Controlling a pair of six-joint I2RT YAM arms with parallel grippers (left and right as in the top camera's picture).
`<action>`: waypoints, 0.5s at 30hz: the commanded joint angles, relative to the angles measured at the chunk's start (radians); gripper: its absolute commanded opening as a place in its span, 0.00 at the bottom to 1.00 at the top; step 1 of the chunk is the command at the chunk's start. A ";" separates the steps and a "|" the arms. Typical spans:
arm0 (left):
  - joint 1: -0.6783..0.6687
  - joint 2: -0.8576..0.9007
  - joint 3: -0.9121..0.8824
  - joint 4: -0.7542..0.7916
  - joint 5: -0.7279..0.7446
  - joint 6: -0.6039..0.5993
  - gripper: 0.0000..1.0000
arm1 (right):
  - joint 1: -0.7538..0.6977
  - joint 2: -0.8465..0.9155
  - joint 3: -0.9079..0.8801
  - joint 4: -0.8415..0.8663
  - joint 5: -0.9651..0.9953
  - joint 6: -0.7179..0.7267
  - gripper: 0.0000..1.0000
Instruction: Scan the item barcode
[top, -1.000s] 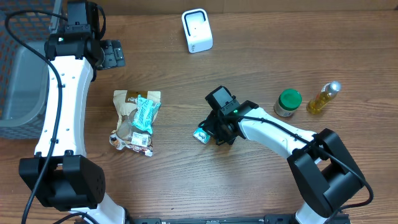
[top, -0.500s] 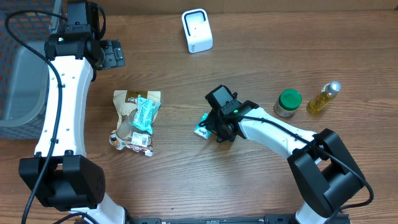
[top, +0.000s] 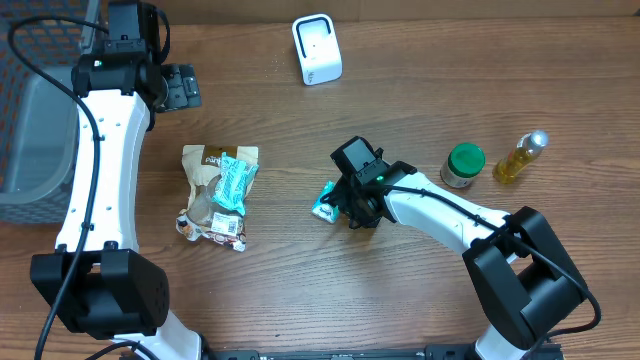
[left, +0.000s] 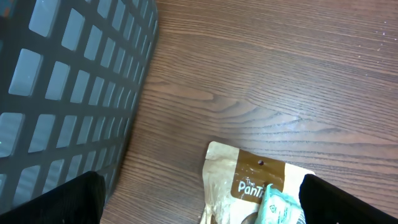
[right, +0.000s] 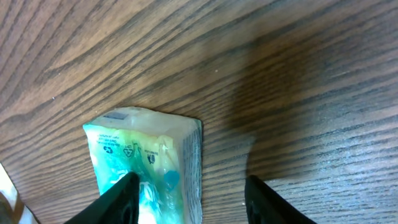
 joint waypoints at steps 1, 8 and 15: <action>-0.002 -0.015 0.018 0.001 -0.007 0.014 1.00 | -0.004 -0.032 0.003 0.005 0.017 -0.005 0.53; -0.002 -0.015 0.018 0.001 -0.007 0.014 1.00 | -0.003 -0.032 0.003 0.005 0.017 -0.004 0.51; -0.002 -0.015 0.018 0.001 -0.007 0.014 1.00 | 0.006 -0.032 0.001 0.018 0.017 -0.004 0.47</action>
